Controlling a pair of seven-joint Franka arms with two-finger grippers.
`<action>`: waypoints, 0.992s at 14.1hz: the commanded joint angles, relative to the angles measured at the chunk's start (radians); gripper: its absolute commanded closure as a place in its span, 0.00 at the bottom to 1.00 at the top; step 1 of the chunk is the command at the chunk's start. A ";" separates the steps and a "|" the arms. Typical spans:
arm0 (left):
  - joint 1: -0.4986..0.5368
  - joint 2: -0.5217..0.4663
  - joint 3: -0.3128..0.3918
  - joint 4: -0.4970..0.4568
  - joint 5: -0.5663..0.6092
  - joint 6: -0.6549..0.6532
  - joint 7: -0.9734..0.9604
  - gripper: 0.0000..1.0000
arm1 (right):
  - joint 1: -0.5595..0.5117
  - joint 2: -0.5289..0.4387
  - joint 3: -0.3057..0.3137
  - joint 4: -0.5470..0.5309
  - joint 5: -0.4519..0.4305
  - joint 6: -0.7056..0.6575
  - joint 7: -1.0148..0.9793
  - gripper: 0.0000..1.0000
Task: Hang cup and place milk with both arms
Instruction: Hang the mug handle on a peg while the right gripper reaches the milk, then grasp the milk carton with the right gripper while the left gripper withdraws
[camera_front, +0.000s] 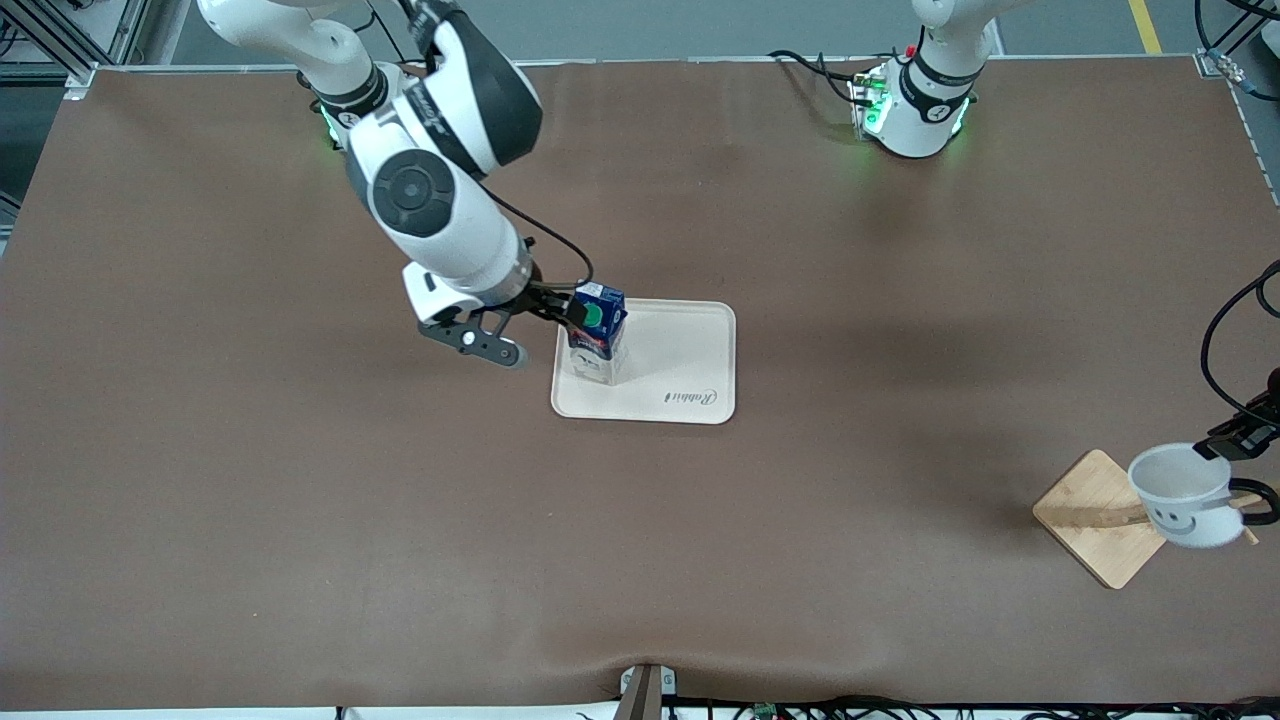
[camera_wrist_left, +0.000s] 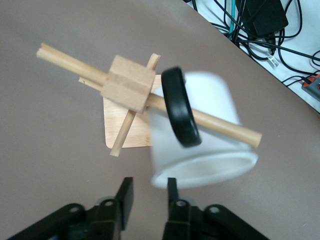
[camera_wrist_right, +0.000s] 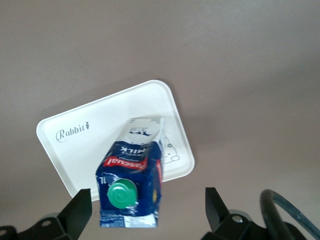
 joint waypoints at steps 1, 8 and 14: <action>-0.009 -0.005 -0.013 0.014 0.013 -0.002 0.002 0.00 | 0.026 0.018 -0.012 0.008 0.018 0.013 0.051 0.00; -0.075 -0.075 -0.036 0.019 0.015 -0.130 0.003 0.00 | 0.086 0.073 -0.013 0.003 0.004 0.066 0.120 0.00; -0.089 -0.163 -0.079 0.017 0.015 -0.291 0.002 0.00 | 0.105 0.103 -0.013 0.002 -0.031 0.082 0.119 0.00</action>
